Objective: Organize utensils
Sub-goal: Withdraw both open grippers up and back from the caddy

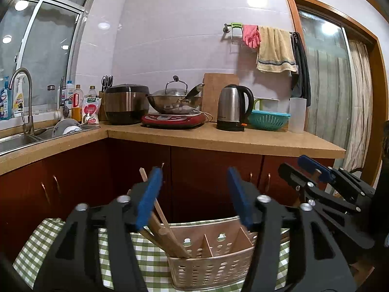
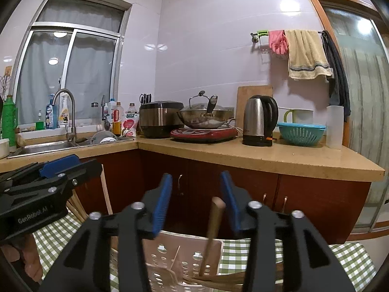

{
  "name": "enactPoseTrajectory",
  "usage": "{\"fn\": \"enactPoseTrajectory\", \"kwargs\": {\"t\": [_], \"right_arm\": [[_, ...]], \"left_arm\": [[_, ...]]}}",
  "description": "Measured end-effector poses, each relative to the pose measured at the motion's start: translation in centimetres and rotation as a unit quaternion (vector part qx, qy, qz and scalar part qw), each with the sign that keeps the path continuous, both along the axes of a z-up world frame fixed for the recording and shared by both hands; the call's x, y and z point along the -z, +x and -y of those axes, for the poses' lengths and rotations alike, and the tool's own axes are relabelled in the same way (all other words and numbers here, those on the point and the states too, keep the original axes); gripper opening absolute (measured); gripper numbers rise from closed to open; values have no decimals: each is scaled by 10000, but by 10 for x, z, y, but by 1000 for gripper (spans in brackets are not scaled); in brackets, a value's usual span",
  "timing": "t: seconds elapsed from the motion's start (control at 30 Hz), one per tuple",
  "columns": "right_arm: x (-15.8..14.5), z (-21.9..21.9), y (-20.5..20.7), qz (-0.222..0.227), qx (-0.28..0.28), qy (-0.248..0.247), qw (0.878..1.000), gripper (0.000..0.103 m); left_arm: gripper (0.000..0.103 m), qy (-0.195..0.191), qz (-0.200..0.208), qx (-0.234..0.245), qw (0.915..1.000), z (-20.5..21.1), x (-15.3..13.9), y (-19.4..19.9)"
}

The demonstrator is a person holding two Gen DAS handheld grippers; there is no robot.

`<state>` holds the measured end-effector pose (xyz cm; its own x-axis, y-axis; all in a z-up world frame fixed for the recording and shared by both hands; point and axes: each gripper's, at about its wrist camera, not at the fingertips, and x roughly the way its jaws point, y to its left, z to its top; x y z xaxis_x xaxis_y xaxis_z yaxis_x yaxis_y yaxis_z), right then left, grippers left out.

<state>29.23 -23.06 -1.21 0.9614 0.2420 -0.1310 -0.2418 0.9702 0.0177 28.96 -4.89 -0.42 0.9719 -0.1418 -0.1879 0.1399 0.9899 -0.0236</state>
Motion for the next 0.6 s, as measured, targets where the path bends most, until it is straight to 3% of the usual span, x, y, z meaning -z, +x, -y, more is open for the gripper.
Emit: {"fn": "enactPoseTrajectory", "kwargs": {"t": [0.37, 0.6], "right_arm": [[-8, 11, -12, 82, 265, 59, 9996, 83], [-12, 24, -18, 0, 534, 139, 9985, 86]], "left_arm": [[90, 127, 219, -207, 9995, 4, -8, -14], [96, 188, 268, -460, 9984, 2, -17, -19]]}}
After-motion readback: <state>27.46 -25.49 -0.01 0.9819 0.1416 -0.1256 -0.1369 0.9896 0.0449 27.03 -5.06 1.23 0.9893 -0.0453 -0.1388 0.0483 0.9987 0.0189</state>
